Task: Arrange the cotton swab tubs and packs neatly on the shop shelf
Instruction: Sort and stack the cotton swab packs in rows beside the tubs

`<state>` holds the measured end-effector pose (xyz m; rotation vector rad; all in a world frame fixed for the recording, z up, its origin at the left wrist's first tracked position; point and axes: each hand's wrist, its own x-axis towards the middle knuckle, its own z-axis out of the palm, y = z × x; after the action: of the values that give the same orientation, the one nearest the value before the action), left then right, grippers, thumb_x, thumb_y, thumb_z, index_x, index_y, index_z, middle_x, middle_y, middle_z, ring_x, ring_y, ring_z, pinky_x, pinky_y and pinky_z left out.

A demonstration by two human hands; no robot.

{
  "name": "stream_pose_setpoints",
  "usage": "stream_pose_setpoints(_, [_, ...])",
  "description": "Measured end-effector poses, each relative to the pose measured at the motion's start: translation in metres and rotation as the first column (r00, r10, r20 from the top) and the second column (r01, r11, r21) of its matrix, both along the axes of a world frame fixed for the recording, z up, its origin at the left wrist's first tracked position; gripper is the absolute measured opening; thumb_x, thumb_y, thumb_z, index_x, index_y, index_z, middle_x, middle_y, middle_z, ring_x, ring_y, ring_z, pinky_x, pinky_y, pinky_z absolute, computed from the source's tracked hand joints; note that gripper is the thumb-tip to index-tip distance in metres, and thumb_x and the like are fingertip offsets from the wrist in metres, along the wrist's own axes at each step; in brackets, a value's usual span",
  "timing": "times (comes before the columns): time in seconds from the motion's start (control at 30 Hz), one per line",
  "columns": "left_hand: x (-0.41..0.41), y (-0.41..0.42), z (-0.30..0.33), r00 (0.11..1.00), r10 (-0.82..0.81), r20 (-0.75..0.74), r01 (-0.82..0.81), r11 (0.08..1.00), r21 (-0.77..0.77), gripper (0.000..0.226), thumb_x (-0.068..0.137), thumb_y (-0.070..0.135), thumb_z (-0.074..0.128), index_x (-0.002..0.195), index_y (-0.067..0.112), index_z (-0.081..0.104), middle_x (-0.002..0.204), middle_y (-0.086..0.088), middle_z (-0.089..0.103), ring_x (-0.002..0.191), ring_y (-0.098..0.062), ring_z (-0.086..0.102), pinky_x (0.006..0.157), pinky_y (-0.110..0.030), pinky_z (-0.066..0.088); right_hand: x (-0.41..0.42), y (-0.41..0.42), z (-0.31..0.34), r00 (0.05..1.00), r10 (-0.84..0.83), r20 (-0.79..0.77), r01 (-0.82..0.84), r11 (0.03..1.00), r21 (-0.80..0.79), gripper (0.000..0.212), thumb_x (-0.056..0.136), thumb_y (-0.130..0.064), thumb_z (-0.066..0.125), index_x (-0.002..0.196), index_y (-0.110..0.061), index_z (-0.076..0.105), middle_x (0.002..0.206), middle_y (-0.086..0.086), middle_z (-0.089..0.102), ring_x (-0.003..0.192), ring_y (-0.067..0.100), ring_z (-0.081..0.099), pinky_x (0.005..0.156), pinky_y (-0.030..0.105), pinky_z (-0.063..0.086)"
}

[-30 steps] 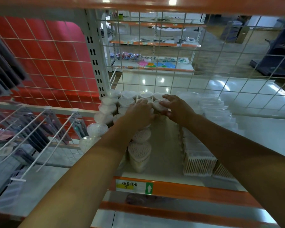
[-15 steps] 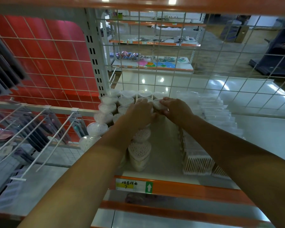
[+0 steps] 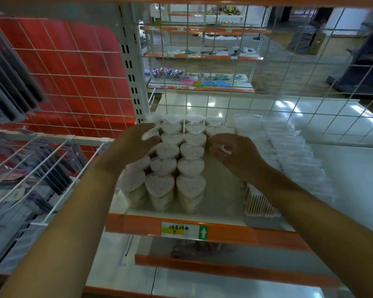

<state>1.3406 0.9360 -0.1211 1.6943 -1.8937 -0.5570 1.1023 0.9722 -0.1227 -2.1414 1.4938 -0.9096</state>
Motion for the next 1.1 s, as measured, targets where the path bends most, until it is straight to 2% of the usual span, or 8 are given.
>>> stream_pose_setpoints(0.13, [0.028, 0.014, -0.014, 0.843, 0.218, -0.492, -0.180, 0.976, 0.124, 0.016, 0.096, 0.015, 0.047, 0.100, 0.022, 0.060, 0.102, -0.004, 0.062, 0.092, -0.017, 0.058, 0.073, -0.027, 0.045, 0.022, 0.022, -0.017, 0.898, -0.126, 0.422, -0.046, 0.927, 0.373, 0.022, 0.096, -0.017, 0.046, 0.112, -0.010, 0.059, 0.091, -0.004, 0.058, 0.079, 0.005, 0.053, 0.061, 0.005, 0.041])
stream_pose_setpoints(0.3, [0.042, 0.022, -0.037, 0.699, 0.321, -0.640, -0.134, 0.937, 0.323, 0.030, 0.091, 0.005, 0.049, 0.120, -0.004, 0.055, 0.109, -0.022, 0.060, 0.110, -0.038, 0.055, 0.079, -0.034, 0.046, 0.053, 0.017, -0.040, 0.901, -0.253, 0.352, 0.027, 0.844, 0.536, 0.045, 0.096, -0.038, 0.041, 0.133, -0.012, 0.044, 0.131, 0.006, 0.050, 0.115, 0.023, 0.049, 0.092, 0.033, 0.039])
stream_pose_setpoints(0.4, [0.039, 0.026, -0.036, 0.676, 0.276, -0.684, -0.066, 0.946, 0.316, 0.027, 0.092, 0.004, 0.047, 0.116, 0.002, 0.059, 0.106, -0.018, 0.063, 0.102, -0.033, 0.059, 0.084, -0.040, 0.050, 0.059, 0.013, -0.046, 0.897, -0.275, 0.347, 0.047, 0.839, 0.543, 0.025, 0.095, -0.037, 0.043, 0.111, -0.018, 0.042, 0.115, 0.002, 0.046, 0.097, 0.014, 0.048, 0.075, 0.028, 0.039])
stream_pose_setpoints(0.5, [0.039, 0.025, -0.037, 0.718, 0.244, -0.652, -0.064, 0.956, 0.287, 0.023, 0.093, 0.004, 0.046, 0.106, 0.008, 0.063, 0.088, -0.008, 0.065, 0.085, -0.022, 0.061, 0.071, -0.032, 0.049, 0.058, 0.014, -0.044, 0.888, -0.273, 0.370, 0.032, 0.839, 0.542, 0.019, 0.095, -0.035, 0.044, 0.113, -0.027, 0.042, 0.107, -0.001, 0.043, 0.087, 0.010, 0.041, 0.056, 0.021, 0.029])
stream_pose_setpoints(0.63, [0.040, 0.023, -0.034, 0.752, 0.211, -0.624, -0.062, 0.966, 0.251, 0.020, 0.094, 0.008, 0.046, 0.090, 0.020, 0.061, 0.086, -0.003, 0.060, 0.085, -0.022, 0.057, 0.072, -0.029, 0.047, 0.058, 0.013, -0.032, 0.903, -0.204, 0.378, 0.061, 0.932, 0.357, 0.023, 0.094, -0.028, 0.046, 0.115, -0.021, 0.053, 0.104, -0.007, 0.056, 0.091, 0.007, 0.052, 0.067, 0.021, 0.038])
stream_pose_setpoints(0.8, [0.039, 0.015, -0.022, 0.991, 0.055, -0.122, -0.067, 0.993, -0.093, 0.031, 0.093, 0.015, 0.052, 0.124, 0.014, 0.056, 0.124, -0.012, 0.058, 0.108, -0.030, 0.056, 0.086, -0.038, 0.049, 0.059, -0.012, -0.014, 0.972, -0.226, -0.062, 0.227, 0.974, 0.017, 0.039, 0.092, -0.028, 0.050, 0.127, -0.011, 0.054, 0.126, 0.007, 0.057, 0.108, 0.019, 0.056, 0.079, 0.018, 0.034])
stream_pose_setpoints(0.9, [0.035, 0.018, -0.018, 0.984, -0.104, 0.146, 0.135, 0.968, -0.214, 0.026, 0.092, 0.013, 0.054, 0.116, 0.009, 0.064, 0.115, -0.016, 0.064, 0.103, -0.030, 0.060, 0.086, -0.034, 0.046, 0.065, -0.016, -0.011, 0.949, -0.173, -0.263, 0.170, 0.985, -0.033, 0.031, 0.093, -0.022, 0.049, 0.112, -0.002, 0.064, 0.113, 0.015, 0.064, 0.100, 0.024, 0.060, 0.079, 0.025, 0.044])
stream_pose_setpoints(1.1, [0.031, 0.029, -0.017, 0.972, -0.169, 0.162, 0.204, 0.952, -0.229, 0.023, 0.092, 0.013, 0.054, 0.102, -0.001, 0.069, 0.102, -0.022, 0.067, 0.093, -0.036, 0.062, 0.076, -0.036, 0.046, 0.064, -0.017, -0.023, 0.957, -0.117, -0.264, 0.122, 0.992, 0.004, 0.036, 0.093, -0.026, 0.050, 0.083, 0.003, 0.067, 0.078, 0.017, 0.067, 0.071, 0.027, 0.063, 0.064, 0.034, 0.049])
